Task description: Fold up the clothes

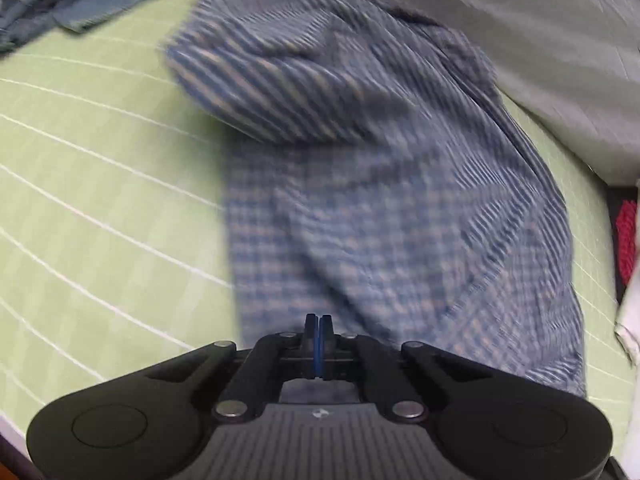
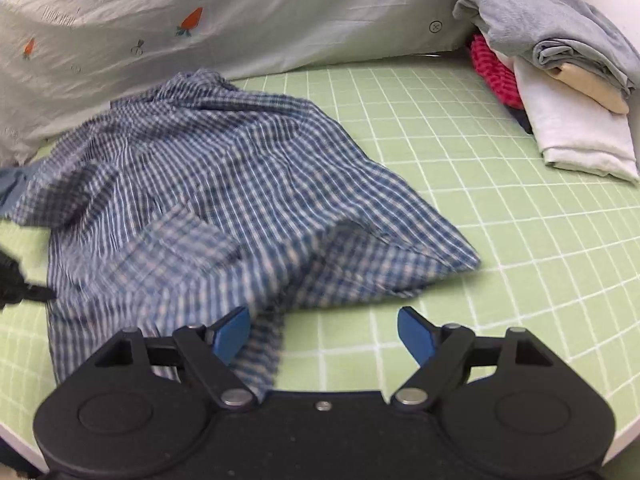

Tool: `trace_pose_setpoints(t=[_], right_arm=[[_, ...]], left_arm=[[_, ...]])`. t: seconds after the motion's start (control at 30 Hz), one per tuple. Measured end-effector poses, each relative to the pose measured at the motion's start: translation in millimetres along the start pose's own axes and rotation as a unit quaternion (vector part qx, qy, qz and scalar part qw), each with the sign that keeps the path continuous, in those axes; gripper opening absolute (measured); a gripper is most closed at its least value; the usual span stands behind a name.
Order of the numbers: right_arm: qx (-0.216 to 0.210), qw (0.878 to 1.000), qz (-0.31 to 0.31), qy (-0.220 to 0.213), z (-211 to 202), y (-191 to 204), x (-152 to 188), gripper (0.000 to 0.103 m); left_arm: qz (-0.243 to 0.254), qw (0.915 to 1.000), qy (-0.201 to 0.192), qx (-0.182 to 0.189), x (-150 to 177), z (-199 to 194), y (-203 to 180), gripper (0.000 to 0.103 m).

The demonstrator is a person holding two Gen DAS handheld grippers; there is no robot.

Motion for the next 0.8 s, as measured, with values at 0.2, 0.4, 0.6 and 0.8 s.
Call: trace_pose_setpoints(t=[0.2, 0.4, 0.6, 0.8], right_arm=[[0.01, 1.0, 0.016, -0.004, 19.3, 36.3, -14.0, 0.087], [0.057, 0.998, -0.031, -0.01, 32.5, 59.0, -22.7, 0.102], [0.073, 0.997, -0.039, -0.002, 38.6, 42.0, -31.7, 0.102], [0.081, 0.996, -0.037, 0.017, 51.6, 18.6, -30.7, 0.102]], left_arm=[[-0.022, 0.9997, -0.006, -0.013, -33.4, -11.3, 40.4, 0.036], [0.017, 0.9997, 0.0, 0.016, -34.8, -0.3, 11.2, 0.079], [0.062, 0.9959, 0.035, 0.055, -18.4, 23.9, -34.1, 0.074], [0.064, 0.9958, 0.058, 0.031, -10.4, 49.1, -47.2, 0.004]])
Point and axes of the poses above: each gripper's, at about its wrist camera, not at the fingertips, and z roughly the way its jaws point, y to its left, x to its underside, the point moved 2 cm from there along z, roughly the way its jaws point, and after that the axes turned 10 degrees about -y, right-handed, at the moved point
